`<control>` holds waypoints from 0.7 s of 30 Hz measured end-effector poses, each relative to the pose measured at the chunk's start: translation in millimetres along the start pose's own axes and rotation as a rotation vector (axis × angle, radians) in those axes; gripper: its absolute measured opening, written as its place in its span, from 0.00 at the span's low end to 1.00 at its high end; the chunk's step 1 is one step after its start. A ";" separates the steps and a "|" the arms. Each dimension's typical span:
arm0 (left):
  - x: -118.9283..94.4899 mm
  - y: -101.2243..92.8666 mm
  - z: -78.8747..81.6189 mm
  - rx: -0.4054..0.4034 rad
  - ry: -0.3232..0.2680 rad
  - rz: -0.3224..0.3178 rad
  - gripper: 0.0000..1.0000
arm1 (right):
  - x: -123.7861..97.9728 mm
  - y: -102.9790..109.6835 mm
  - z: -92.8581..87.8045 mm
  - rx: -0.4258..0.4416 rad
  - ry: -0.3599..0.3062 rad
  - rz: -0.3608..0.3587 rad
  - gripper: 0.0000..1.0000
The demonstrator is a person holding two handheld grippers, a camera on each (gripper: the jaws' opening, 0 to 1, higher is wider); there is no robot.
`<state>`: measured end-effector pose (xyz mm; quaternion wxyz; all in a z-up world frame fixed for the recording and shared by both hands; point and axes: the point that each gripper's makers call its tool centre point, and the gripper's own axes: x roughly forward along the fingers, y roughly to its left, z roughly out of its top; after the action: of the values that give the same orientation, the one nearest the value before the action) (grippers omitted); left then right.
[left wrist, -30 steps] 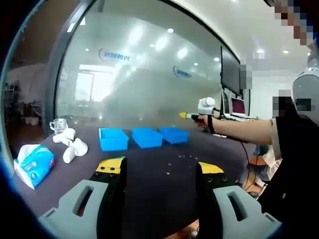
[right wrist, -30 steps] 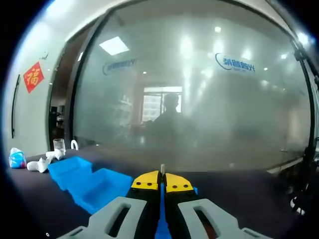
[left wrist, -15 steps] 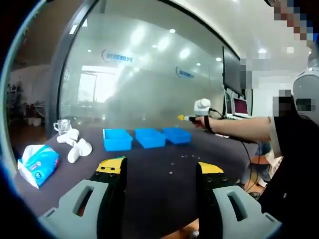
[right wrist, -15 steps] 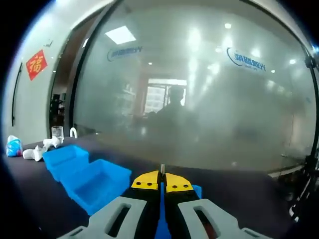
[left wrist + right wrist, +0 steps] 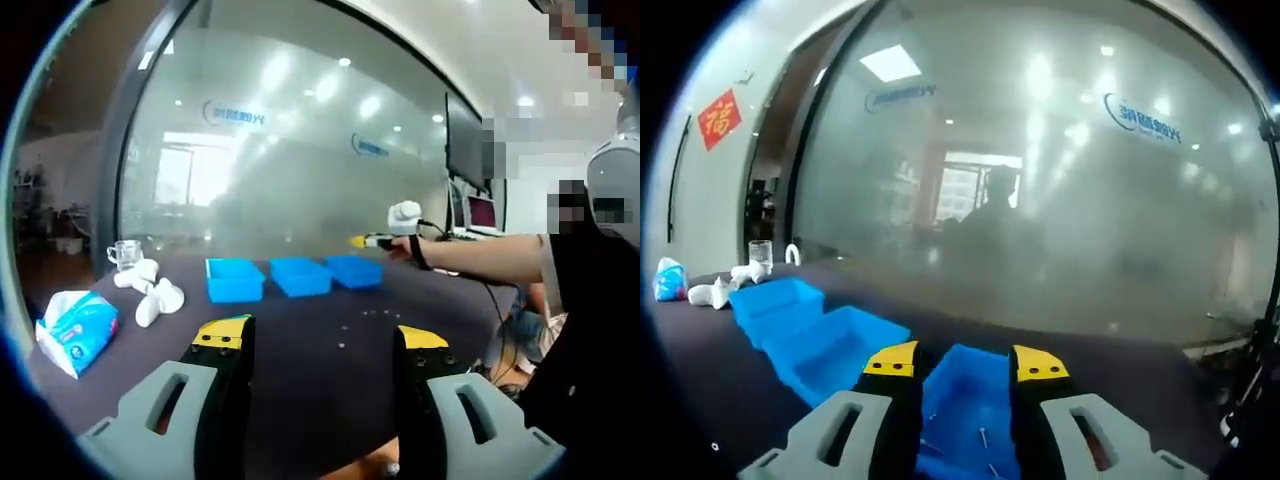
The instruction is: Sort the screws, nuts, and washers into the corresponding bins
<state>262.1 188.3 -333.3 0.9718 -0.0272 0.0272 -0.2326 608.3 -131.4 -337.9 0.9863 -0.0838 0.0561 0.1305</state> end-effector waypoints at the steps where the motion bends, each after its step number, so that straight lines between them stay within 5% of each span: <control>1: 0.1 0.2 0.2 -0.002 -0.001 0.001 0.54 | -3.3 1.4 -1.4 -0.003 0.002 0.000 0.32; 13: 5.8 4.4 0.6 -0.022 -0.020 -0.006 0.54 | -86.6 29.2 10.3 0.121 -0.094 0.116 0.31; 21: 15.1 6.5 -1.0 -0.049 -0.035 -0.033 0.54 | -158.9 50.3 -5.7 0.112 -0.120 0.176 0.32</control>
<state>278.4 187.2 -335.3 0.9672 -0.0557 0.0153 -0.2475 441.9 -124.0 -330.0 0.9758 -0.0153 0.0111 0.2180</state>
